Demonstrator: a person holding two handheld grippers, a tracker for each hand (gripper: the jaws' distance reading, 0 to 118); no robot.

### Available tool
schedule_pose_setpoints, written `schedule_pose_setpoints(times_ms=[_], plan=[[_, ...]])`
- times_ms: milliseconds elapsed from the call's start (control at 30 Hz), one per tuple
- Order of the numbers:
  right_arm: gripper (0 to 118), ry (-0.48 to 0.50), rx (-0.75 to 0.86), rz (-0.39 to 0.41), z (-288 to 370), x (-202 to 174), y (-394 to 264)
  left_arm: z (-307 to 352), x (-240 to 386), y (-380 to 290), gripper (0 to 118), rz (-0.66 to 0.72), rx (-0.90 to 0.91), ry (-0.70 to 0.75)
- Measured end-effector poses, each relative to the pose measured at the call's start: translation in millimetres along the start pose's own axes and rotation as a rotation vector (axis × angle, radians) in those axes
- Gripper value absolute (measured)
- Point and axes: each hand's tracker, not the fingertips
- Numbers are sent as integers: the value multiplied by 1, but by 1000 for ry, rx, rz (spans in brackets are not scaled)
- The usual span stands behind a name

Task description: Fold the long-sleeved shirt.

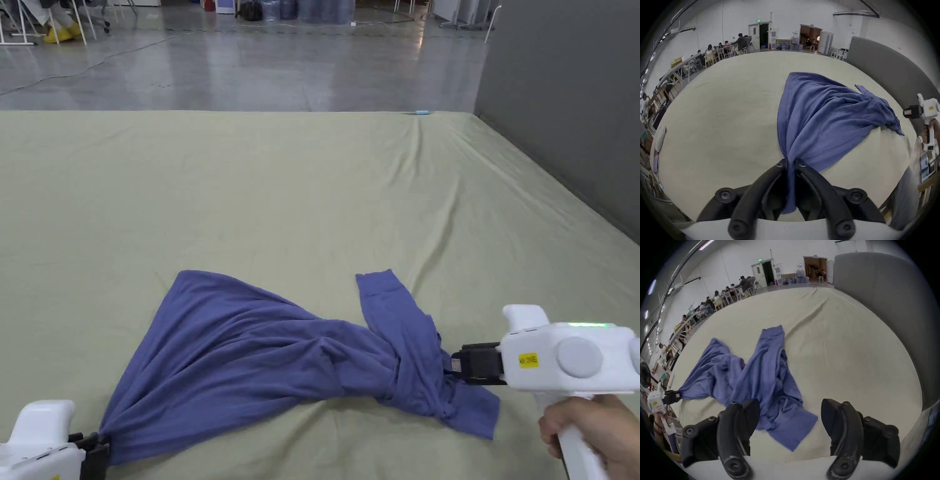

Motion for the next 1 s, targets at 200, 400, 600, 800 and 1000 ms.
schedule_pose_setpoints(times_ms=[200,400,600,800,1000], plan=[[68,-71,-152,131,-66,-8,9,-4,-2,2,1,7,-16,0],[0,-66,-61,183,-51,-30,2,-2,-1,4,1,17,-19,0],[0,71,73,106,18,-26,20,26,-11,32,1,67,114,-14],[0,59,303,108,113,-22,84,63,-20,100,1,35,259,-2],[0,8,422,184,169,-34,158,99,-8,197,1,-34,428,37]])
